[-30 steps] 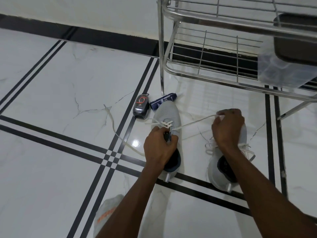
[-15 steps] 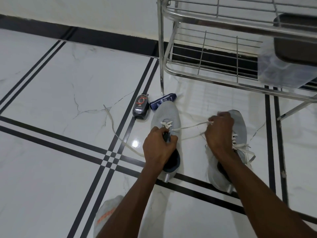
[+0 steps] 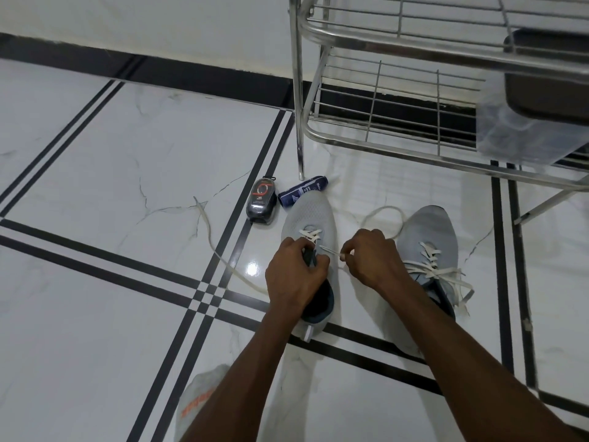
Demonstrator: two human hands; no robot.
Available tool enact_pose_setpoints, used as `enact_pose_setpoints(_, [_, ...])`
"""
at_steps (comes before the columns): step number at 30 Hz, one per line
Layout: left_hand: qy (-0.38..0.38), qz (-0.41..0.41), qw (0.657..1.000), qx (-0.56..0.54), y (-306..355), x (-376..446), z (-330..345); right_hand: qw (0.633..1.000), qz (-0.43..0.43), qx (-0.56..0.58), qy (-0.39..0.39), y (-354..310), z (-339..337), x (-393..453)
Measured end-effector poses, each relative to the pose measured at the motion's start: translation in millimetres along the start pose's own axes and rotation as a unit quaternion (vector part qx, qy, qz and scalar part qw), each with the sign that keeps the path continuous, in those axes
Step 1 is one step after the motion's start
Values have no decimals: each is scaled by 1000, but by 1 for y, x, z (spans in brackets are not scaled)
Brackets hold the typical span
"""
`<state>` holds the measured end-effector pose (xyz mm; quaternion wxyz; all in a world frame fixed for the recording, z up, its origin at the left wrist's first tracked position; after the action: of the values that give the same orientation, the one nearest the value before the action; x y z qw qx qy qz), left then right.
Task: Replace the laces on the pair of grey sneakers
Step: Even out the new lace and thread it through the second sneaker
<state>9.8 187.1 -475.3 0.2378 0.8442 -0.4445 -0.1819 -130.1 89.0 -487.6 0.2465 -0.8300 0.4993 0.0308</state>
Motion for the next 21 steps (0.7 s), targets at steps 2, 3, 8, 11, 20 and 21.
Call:
enact_pose_setpoints(2, [7,18,1000,2,2,2,-4,995,14,95,-33,3,-7,4])
enact_pose_setpoints(3, [12,30,999,-7,3,3,-8,987,20,155,-47,3,-9,5])
enact_pose_setpoints(8, [-31,130,987,-92,21,22,-15,883,19,468,-31,-13,-39,2])
enact_pose_setpoints(11, [-97,174,972,-124,38,40,-7,839,24,543,-36,-19,-51,4])
enact_pose_setpoints(20, [-163,149,957,-187,26,72,-12,865,19,501,-32,-13,-62,8])
enact_pose_setpoints(21, [-185,174,952,-170,37,71,-12,867,20,496,-37,-15,-59,8])
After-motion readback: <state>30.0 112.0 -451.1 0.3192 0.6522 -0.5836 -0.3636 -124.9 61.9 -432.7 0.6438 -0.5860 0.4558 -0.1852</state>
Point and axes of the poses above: each hand's wrist, its own x-axis towards the middle knuckle, its own z-axis out of the palm, y = z × x, the point moved 8 cm from there along x, towards the middle knuckle, and after that the axes turned 7 degrees about x, right-handed, at the moved point
